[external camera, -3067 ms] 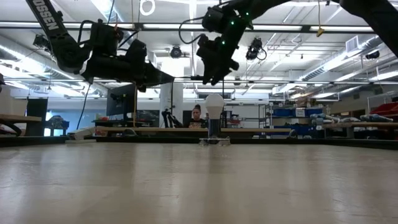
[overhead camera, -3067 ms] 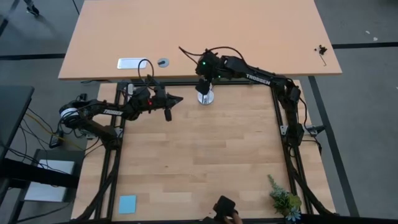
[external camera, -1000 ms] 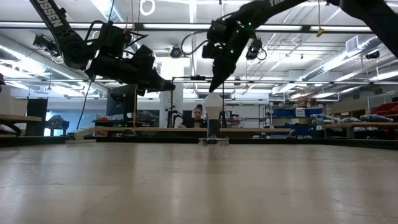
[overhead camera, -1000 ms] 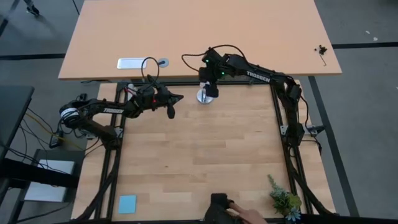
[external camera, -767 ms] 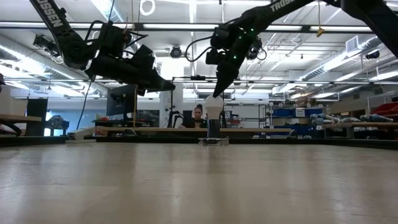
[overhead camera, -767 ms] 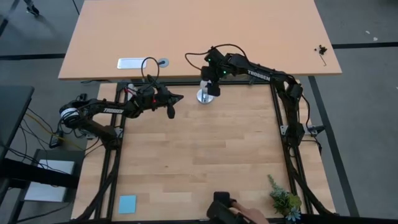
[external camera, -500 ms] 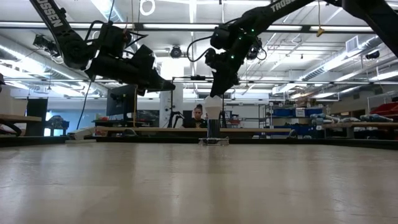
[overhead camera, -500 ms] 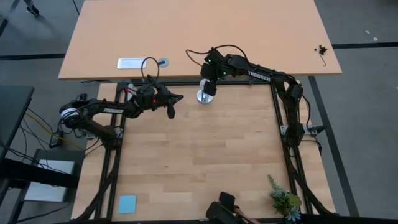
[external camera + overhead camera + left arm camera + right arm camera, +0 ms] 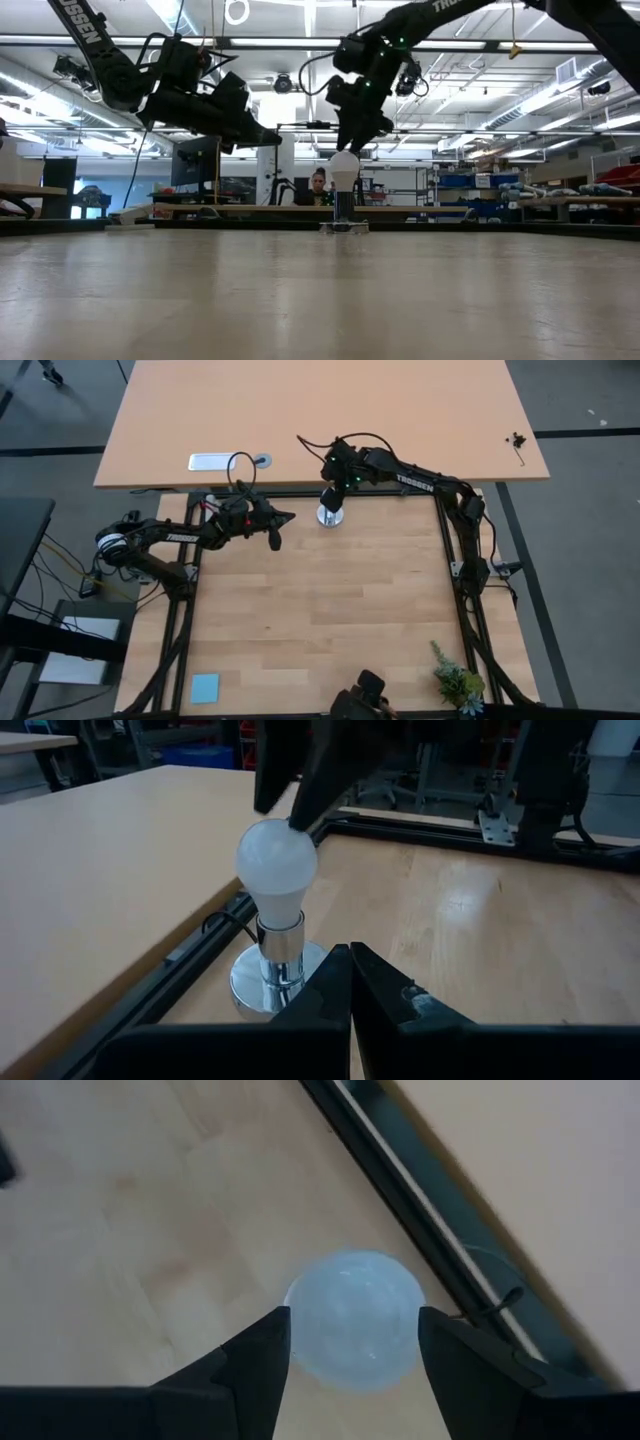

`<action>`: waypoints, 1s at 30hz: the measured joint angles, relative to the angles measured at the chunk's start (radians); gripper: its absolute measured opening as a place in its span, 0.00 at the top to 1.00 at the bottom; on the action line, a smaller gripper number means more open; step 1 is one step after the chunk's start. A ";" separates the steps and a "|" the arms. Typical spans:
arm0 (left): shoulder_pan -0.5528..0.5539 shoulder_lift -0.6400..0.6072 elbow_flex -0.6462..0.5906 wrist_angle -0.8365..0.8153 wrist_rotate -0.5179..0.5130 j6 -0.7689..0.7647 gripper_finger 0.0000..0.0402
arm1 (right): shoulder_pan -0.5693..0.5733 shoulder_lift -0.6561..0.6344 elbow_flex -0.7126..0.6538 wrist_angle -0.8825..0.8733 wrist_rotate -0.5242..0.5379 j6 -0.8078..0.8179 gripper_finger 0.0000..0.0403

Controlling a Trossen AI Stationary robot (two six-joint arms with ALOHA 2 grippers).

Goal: Screw lightbulb
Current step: Insert the white lightbulb into the silver lamp

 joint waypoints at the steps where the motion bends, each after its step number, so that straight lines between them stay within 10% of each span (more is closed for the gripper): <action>1: 0.000 0.000 0.000 0.000 0.000 0.001 0.99 | 0.001 0.000 0.015 -0.011 0.000 -0.015 0.44; 8: 0.000 0.000 0.000 0.000 -0.005 0.003 0.99 | 0.020 -0.002 0.068 -0.110 0.010 -0.068 0.55; 17: 0.000 0.000 0.000 -0.007 -0.007 0.003 0.99 | 0.071 -0.009 0.067 -0.153 0.067 -0.134 0.97; 30: 0.000 0.000 0.000 -0.023 -0.007 0.006 0.99 | 0.075 -0.171 -0.098 -0.038 0.065 -0.124 0.99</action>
